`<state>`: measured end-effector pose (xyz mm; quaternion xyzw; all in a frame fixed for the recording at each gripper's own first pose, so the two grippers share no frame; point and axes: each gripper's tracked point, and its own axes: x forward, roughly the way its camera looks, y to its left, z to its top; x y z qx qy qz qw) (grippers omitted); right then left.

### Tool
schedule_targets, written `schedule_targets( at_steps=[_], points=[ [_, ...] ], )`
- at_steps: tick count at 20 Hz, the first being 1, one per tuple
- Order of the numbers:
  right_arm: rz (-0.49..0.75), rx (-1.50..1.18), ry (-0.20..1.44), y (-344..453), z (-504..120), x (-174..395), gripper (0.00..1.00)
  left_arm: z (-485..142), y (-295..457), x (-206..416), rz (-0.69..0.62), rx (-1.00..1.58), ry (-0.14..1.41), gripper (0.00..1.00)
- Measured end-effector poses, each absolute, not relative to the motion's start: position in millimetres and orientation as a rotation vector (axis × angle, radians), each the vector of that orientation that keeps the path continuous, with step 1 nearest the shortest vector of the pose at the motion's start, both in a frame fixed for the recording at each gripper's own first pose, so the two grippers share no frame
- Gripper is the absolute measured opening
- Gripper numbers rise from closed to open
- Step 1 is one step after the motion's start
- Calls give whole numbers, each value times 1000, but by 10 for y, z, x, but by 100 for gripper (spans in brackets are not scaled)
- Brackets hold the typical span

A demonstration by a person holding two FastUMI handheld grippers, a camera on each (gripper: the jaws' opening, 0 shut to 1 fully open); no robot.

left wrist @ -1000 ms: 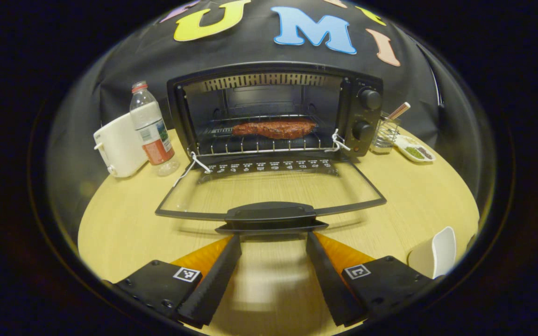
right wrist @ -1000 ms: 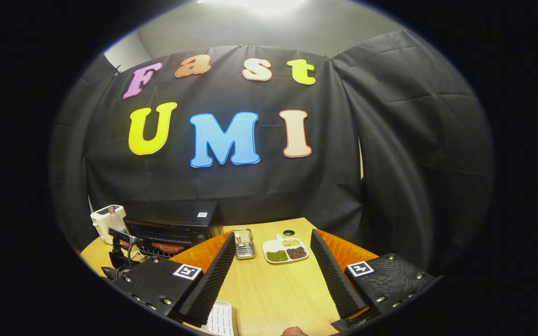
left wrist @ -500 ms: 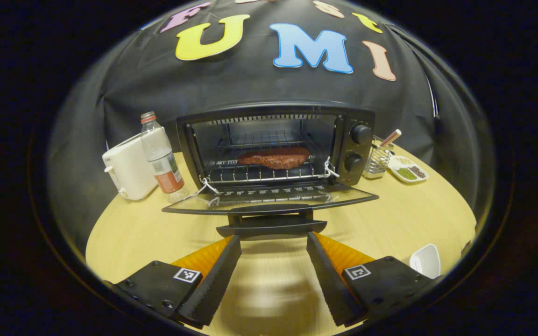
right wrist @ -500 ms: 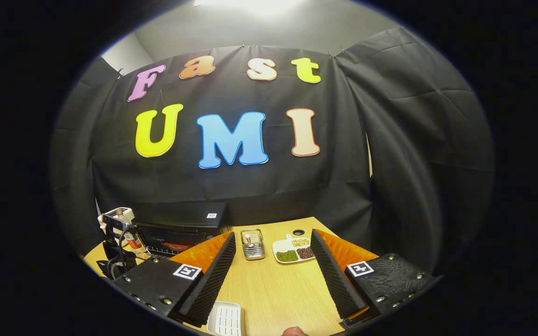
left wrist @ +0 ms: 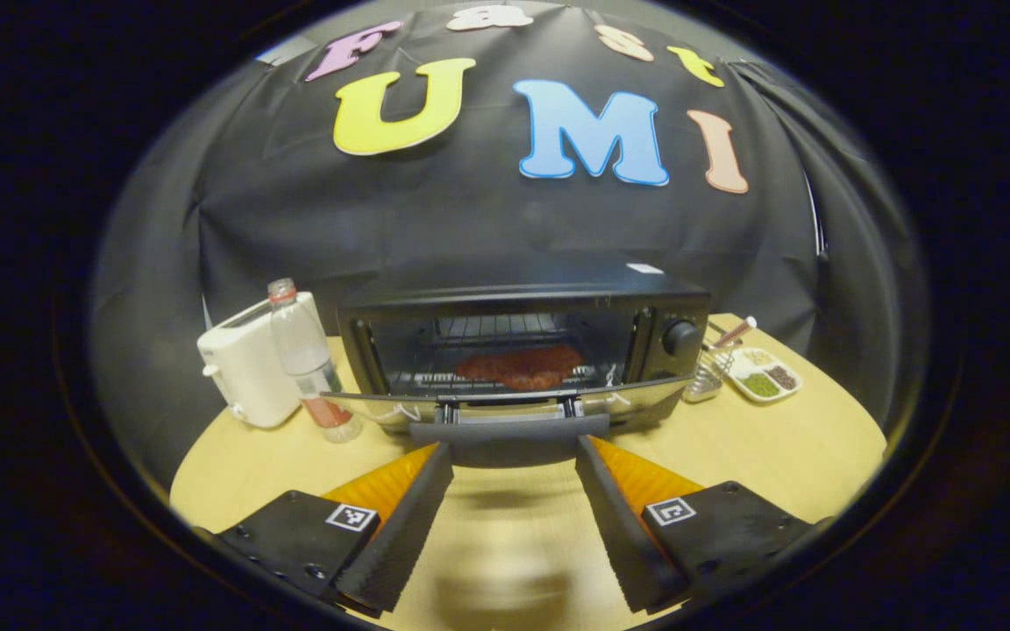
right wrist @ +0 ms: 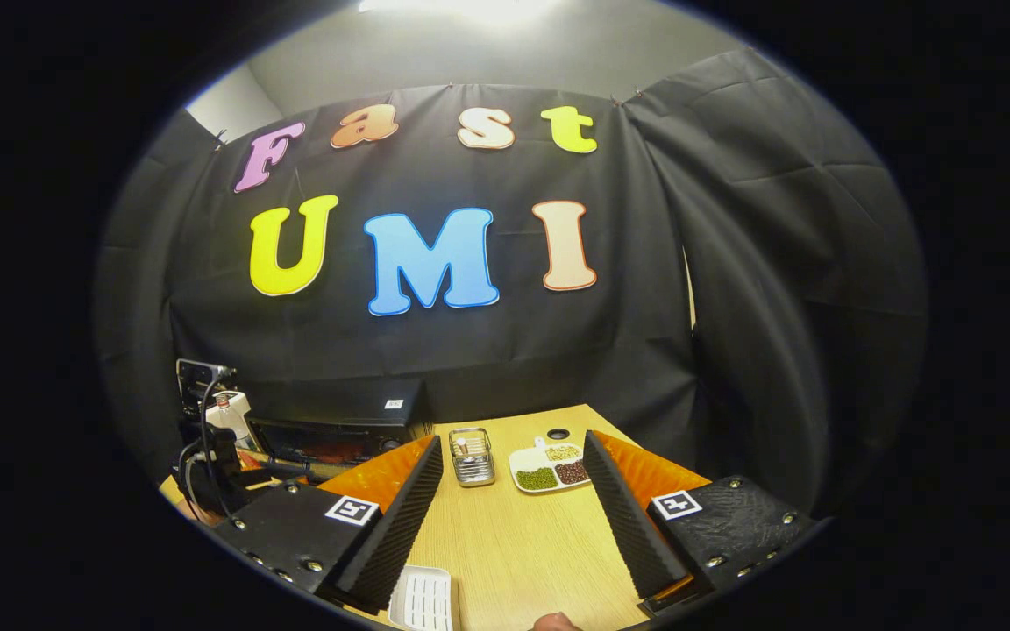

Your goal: Open the electric oven with the left hand, put the food in, and close the electric oven.

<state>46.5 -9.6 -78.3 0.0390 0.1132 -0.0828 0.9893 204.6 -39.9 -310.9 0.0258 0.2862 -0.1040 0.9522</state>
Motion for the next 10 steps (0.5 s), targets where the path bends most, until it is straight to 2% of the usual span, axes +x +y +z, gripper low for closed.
schedule_targets(
  at_steps=[5,7,8,9,10],
  points=[
    [-176,81,222,-114,-778,476,98,-2805,-485,2377,-233,58,474,100],
    [-169,79,214,-108,-760,505,98,-2629,-525,2394,-245,37,429,96],
    [-162,80,209,-99,-747,532,98,-2528,-538,2379,-248,30,413,100],
    [-151,81,204,-90,-735,546,98,-2420,-539,2343,-246,28,396,91],
    [-137,83,194,-79,-708,567,98,-2292,-539,2308,-241,28,373,95]
  ],
)
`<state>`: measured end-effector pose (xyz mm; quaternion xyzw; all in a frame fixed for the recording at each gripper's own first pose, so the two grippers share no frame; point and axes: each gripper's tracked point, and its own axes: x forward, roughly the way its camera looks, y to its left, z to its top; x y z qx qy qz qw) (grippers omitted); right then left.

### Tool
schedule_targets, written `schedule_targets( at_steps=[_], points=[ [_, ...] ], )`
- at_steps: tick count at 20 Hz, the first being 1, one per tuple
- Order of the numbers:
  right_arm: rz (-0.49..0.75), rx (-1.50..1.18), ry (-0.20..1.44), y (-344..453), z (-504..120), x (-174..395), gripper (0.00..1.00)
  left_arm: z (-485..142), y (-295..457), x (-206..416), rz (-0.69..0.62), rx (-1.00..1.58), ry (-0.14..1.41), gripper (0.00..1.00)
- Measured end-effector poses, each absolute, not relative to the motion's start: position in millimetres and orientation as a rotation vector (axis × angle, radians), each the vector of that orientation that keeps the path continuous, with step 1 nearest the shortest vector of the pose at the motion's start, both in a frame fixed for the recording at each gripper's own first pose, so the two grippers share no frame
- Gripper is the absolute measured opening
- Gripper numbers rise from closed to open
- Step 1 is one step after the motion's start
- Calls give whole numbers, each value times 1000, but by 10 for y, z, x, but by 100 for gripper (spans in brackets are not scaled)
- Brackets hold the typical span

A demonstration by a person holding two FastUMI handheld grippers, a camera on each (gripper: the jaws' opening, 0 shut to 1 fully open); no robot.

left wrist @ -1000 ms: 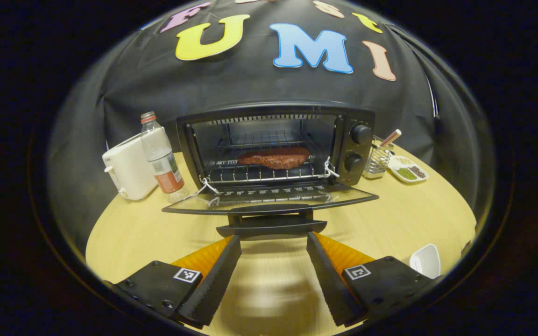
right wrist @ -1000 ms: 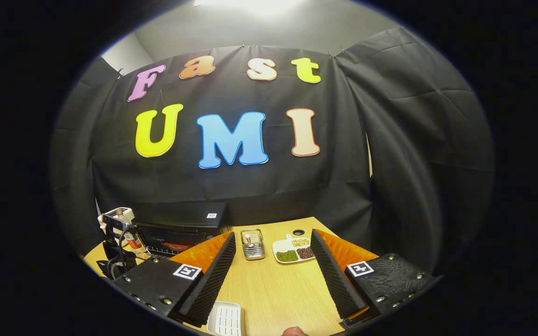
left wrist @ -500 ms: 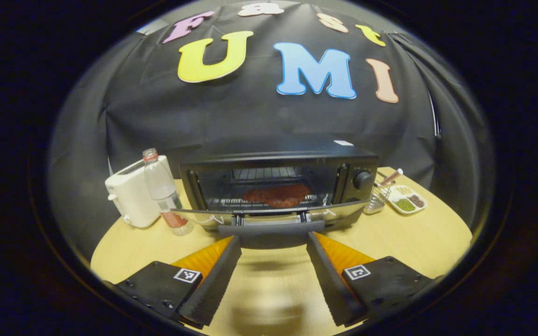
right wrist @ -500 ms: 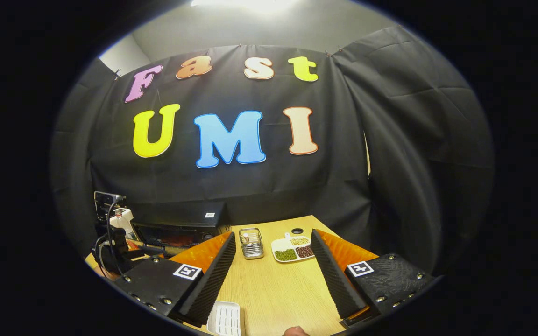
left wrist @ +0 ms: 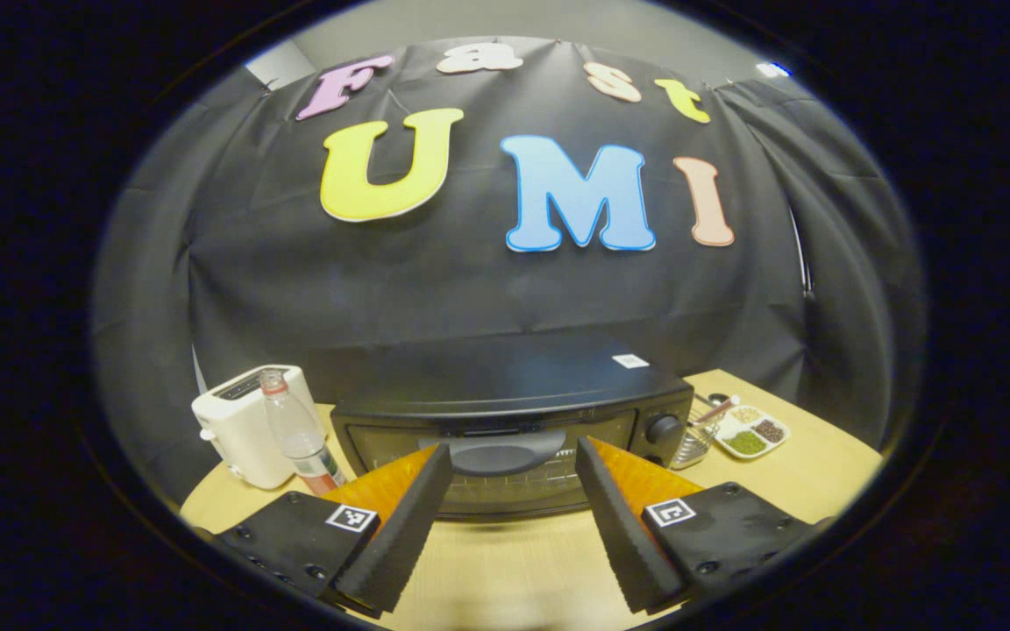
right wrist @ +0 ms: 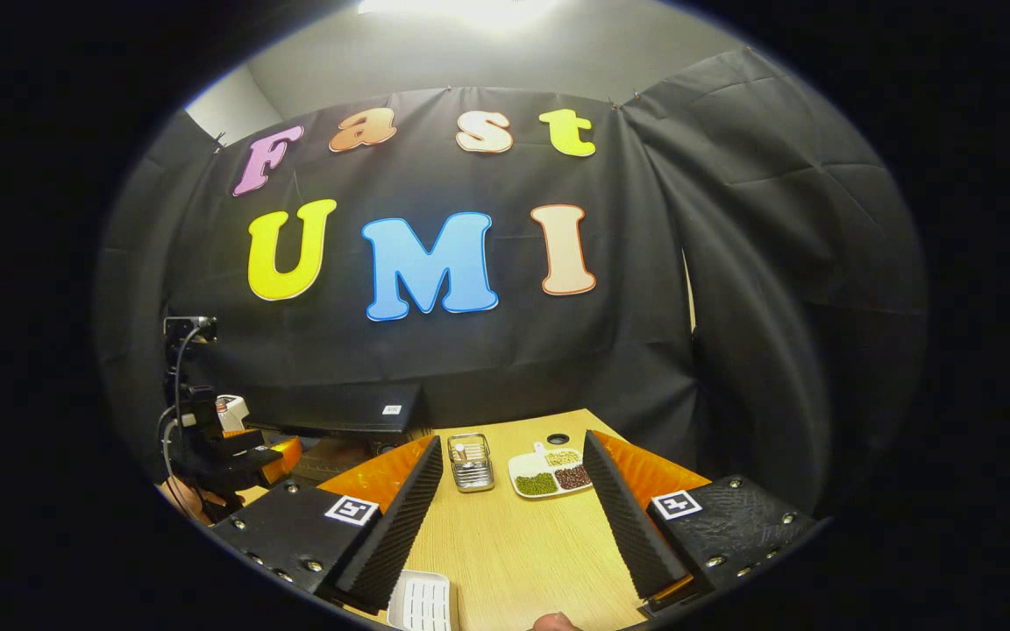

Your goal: Open the electric oven with the left hand, put the food in, and close the electric oven.

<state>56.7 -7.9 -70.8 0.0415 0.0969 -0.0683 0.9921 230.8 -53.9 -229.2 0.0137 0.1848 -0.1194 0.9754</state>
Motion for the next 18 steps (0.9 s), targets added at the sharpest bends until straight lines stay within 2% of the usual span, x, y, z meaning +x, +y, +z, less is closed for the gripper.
schedule_targets(
  at_steps=[1,2,3,6,8,12,14,18],
  points=[
    [-122,83,184,-75,-673,588,98,-2157,-532,2270,-234,25,352,100],
    [-108,83,171,-81,-627,581,98,-2002,-532,2223,-226,20,331,100],
    [-90,86,157,-76,-569,587,98,-1853,-520,2146,-216,16,313,91],
    [-31,82,121,-86,-437,566,98,-1344,-476,1887,-178,12,240,100],
    [-11,64,99,-166,-348,508,98,-1090,-447,1651,-151,16,215,91],
    [36,67,62,-294,-251,316,97,-596,-376,1119,-112,36,135,91],
    [60,69,63,-372,-271,191,97,-478,-353,825,-84,37,127,100],
    [96,28,62,-532,-254,-74,97,-299,-358,310,-57,32,103,100]
  ],
)
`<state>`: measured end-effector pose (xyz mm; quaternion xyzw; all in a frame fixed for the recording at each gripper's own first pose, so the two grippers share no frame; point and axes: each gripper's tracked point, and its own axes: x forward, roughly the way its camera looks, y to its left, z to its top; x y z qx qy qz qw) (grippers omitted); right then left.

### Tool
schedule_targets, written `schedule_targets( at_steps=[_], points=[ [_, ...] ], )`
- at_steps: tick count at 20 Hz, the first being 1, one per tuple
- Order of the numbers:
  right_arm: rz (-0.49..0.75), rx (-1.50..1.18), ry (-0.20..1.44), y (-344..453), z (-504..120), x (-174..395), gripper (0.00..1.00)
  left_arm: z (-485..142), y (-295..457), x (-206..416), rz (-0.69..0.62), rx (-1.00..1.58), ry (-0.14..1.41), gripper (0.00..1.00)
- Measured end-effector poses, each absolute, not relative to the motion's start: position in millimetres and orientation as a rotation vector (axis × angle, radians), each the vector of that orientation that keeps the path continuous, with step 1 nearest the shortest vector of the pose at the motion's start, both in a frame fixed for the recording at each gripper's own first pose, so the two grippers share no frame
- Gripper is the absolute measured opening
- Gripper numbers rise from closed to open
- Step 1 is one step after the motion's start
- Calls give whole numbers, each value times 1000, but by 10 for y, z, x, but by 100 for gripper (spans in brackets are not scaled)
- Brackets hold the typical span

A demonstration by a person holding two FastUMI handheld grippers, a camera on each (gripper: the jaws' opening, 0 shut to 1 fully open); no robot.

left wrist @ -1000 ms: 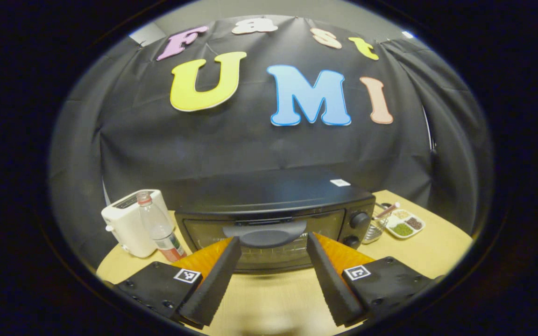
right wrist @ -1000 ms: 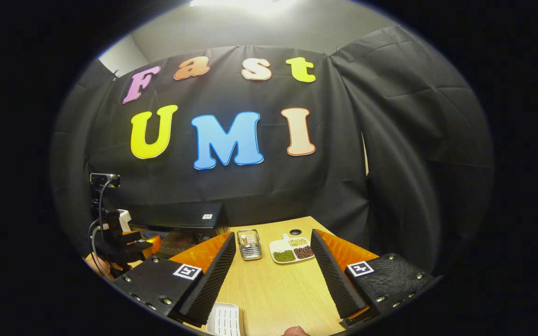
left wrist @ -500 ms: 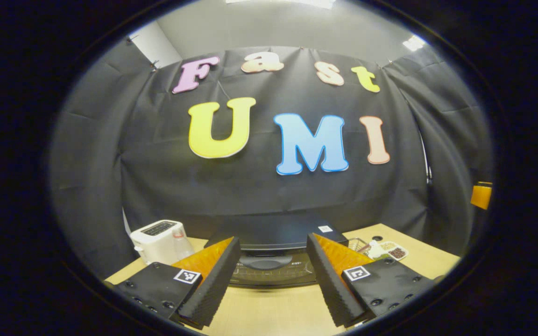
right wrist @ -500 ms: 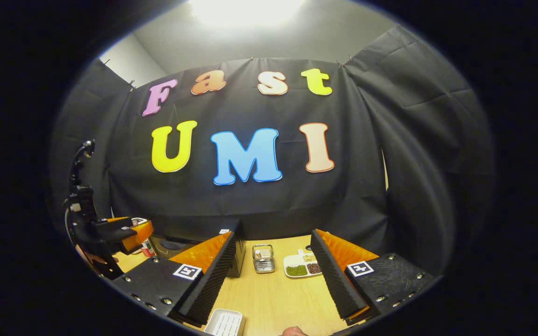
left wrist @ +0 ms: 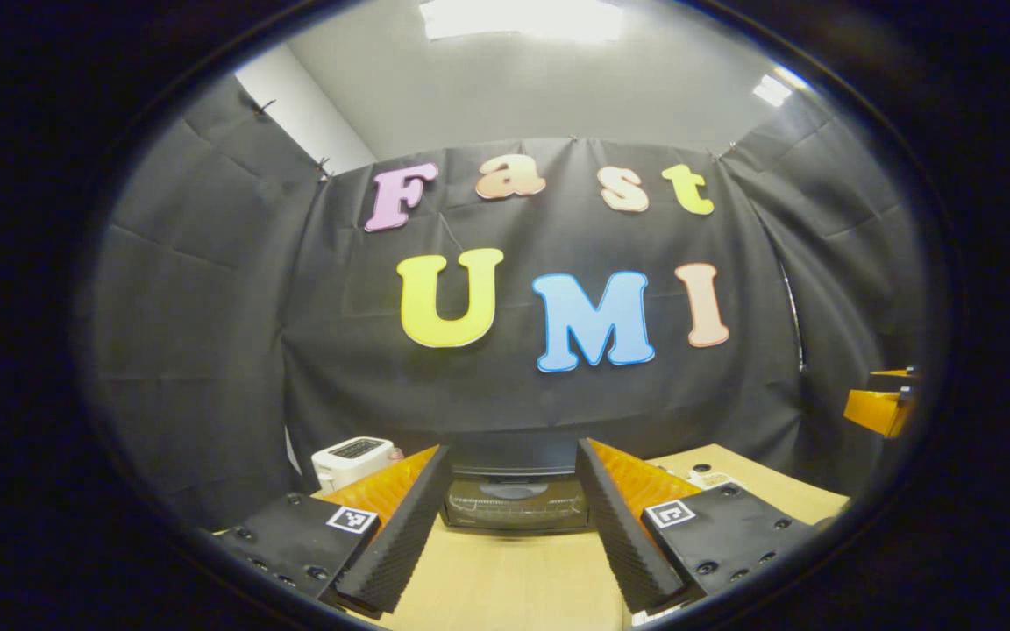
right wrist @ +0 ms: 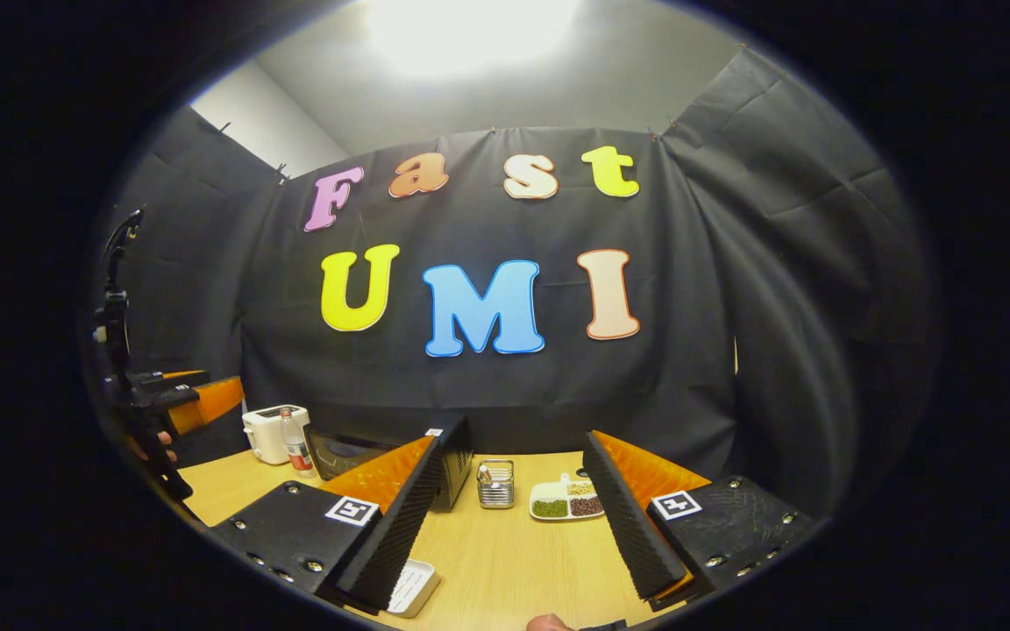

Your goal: Open the electric oven with the left hand, put the food in, and close the electric oven.

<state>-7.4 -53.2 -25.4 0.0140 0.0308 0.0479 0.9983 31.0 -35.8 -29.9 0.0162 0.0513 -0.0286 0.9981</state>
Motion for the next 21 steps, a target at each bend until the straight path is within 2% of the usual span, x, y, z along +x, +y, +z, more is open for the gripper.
schedule_targets(
  at_steps=[1,2,5,8,11,13,15,21],
  points=[
    [103,15,61,-553,-236,-121,97,-285,-342,205,-52,39,103,91],
    [110,8,56,-564,-210,-157,97,-256,-317,110,-44,46,102,91],
    [112,5,27,-555,-90,-235,97,-130,-235,-124,-31,62,89,100],
    [106,21,20,-473,-72,-297,97,-68,-168,-311,-35,41,86,100],
    [107,49,23,-367,-75,-348,97,-44,7,-441,-16,56,94,91],
    [94,62,21,-346,-59,-375,97,-30,73,-515,-3,57,89,91],
    [92,79,9,-297,-34,-371,97,-41,122,-561,2,60,95,99],
    [90,88,16,-244,-62,-340,97,-21,158,-620,4,56,93,100]
  ],
)
